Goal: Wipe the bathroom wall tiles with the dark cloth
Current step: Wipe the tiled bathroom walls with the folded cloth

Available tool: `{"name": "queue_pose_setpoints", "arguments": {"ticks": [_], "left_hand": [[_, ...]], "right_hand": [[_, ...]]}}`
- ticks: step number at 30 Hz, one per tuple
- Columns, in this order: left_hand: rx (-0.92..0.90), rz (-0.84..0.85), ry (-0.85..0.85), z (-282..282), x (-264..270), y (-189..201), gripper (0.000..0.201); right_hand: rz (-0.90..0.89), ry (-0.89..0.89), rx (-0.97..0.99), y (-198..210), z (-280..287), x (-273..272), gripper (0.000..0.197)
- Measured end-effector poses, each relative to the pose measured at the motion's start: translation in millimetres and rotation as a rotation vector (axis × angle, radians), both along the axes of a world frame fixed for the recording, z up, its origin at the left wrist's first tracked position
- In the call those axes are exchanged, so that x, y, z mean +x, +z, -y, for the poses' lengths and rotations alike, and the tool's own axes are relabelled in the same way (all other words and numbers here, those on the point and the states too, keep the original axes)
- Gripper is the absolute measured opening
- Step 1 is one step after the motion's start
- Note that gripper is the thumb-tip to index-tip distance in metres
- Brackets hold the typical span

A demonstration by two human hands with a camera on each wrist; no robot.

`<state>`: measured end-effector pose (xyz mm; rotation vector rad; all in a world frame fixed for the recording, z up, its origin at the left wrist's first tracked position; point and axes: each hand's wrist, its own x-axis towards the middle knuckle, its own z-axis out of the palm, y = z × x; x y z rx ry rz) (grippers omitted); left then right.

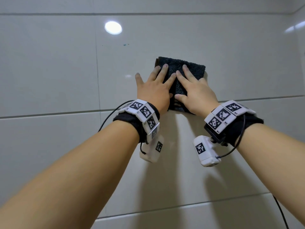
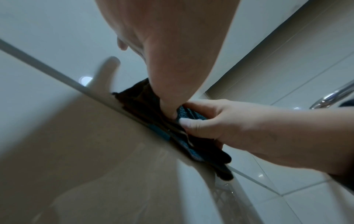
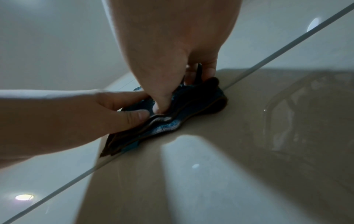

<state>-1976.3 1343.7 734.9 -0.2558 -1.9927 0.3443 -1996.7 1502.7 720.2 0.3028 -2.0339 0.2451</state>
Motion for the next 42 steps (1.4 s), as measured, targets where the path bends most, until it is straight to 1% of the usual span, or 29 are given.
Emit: {"name": "queue_pose_setpoints", "arguments": {"ticks": [4, 11, 16, 21, 26, 33, 38, 42], "left_hand": [[-0.014, -0.02, 0.0, 16.1, 4.5, -2.7, 0.064], [0.021, -0.038, 0.054, 72.2, 15.1, -9.2, 0.066], [0.033, -0.058, 0.131, 117.8, 21.9, -4.2, 0.067], [0.056, -0.08, 0.152, 152.0, 24.4, 6.6, 0.067], [0.055, -0.088, 0.17, 165.2, 24.7, 22.0, 0.067], [0.11, -0.072, 0.133, 173.2, 22.5, 52.1, 0.066], [0.111, -0.054, 0.107, 172.2, 20.8, 70.2, 0.065], [0.102, -0.037, 0.091, 157.5, 20.6, 82.2, 0.065]], "right_hand": [[0.007, -0.025, 0.034, 1.3, 13.8, 5.9, 0.075], [-0.032, -0.012, 0.117, 6.2, 68.6, 14.6, 0.075], [-0.059, 0.028, 0.18, 15.3, 111.1, 15.4, 0.074], [-0.075, 0.035, 0.212, 30.4, 144.3, 16.1, 0.073], [-0.088, 0.033, 0.214, 47.9, 158.0, 15.0, 0.073], [-0.102, 0.025, 0.236, 82.0, 166.6, 13.9, 0.072], [-0.096, 0.029, 0.214, 95.5, 163.1, 13.2, 0.072], [-0.09, 0.021, 0.174, 101.0, 150.2, 12.5, 0.07]]}}
